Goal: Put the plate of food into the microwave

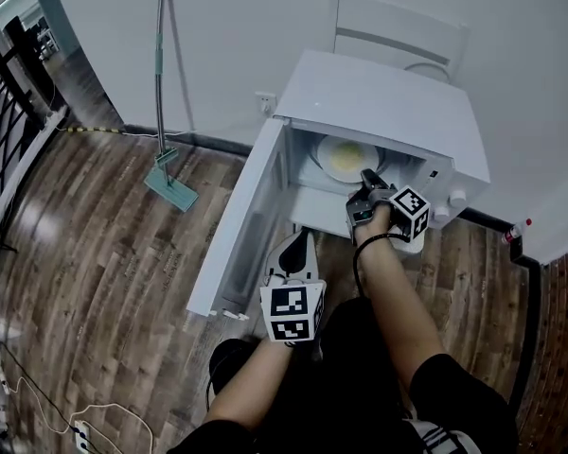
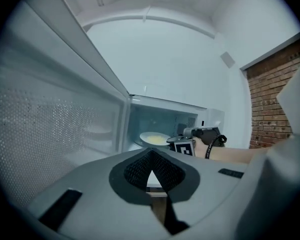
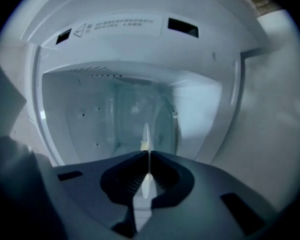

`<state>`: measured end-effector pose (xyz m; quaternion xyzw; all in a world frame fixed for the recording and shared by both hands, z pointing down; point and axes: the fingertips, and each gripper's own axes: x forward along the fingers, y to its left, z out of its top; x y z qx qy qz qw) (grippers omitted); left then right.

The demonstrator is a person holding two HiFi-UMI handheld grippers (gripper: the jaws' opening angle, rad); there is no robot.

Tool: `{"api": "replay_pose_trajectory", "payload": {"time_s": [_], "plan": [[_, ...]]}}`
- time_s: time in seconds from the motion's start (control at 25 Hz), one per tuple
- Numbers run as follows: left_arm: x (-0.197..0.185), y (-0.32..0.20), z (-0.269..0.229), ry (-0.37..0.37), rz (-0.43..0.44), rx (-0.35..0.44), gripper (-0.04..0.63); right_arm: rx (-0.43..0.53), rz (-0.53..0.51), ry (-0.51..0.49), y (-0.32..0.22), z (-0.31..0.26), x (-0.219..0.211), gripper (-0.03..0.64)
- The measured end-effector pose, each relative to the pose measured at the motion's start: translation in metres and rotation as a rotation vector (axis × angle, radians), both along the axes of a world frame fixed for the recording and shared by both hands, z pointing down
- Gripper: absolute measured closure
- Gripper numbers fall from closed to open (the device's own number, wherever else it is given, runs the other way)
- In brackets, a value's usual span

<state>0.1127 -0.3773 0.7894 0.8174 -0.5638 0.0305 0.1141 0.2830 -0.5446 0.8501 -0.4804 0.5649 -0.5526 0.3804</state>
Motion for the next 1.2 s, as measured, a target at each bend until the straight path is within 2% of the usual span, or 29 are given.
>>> {"api": "replay_pose_trajectory", "payload": {"time_s": [0.16, 0.4, 0.48, 0.64, 0.8, 1.0, 1.08, 1.2], "plan": [[0.000, 0.002, -0.006, -0.006, 0.000, 0.018, 0.597, -0.052, 0.025, 0.020, -0.018, 0.005, 0.005, 0.595], [-0.005, 0.009, -0.007, -0.007, -0.014, 0.021, 0.597, -0.103, 0.051, 0.120, -0.036, 0.004, 0.011, 0.594], [-0.006, 0.012, -0.008, -0.012, -0.013, 0.026, 0.597, -0.114, 0.059, 0.181, -0.040, 0.002, 0.014, 0.595], [-0.004, 0.015, -0.008, -0.021, -0.011, 0.025, 0.597, -0.152, 0.054, 0.360, -0.045, -0.003, 0.016, 0.594], [0.001, 0.020, -0.012, -0.024, -0.001, 0.033, 0.597, -0.203, 0.066, 0.669, -0.043, -0.011, 0.021, 0.565], [0.001, 0.027, -0.015, -0.025, 0.002, 0.039, 0.597, -0.216, 0.103, 0.964, -0.038, -0.020, 0.024, 0.546], [-0.001, 0.029, -0.013, -0.028, -0.001, 0.042, 0.597, -0.213, 0.120, 1.040, -0.037, -0.023, 0.024, 0.534], [-0.003, 0.032, -0.008, -0.035, -0.009, 0.031, 0.597, -0.215, 0.159, 1.102, -0.036, -0.024, 0.026, 0.528]]}}
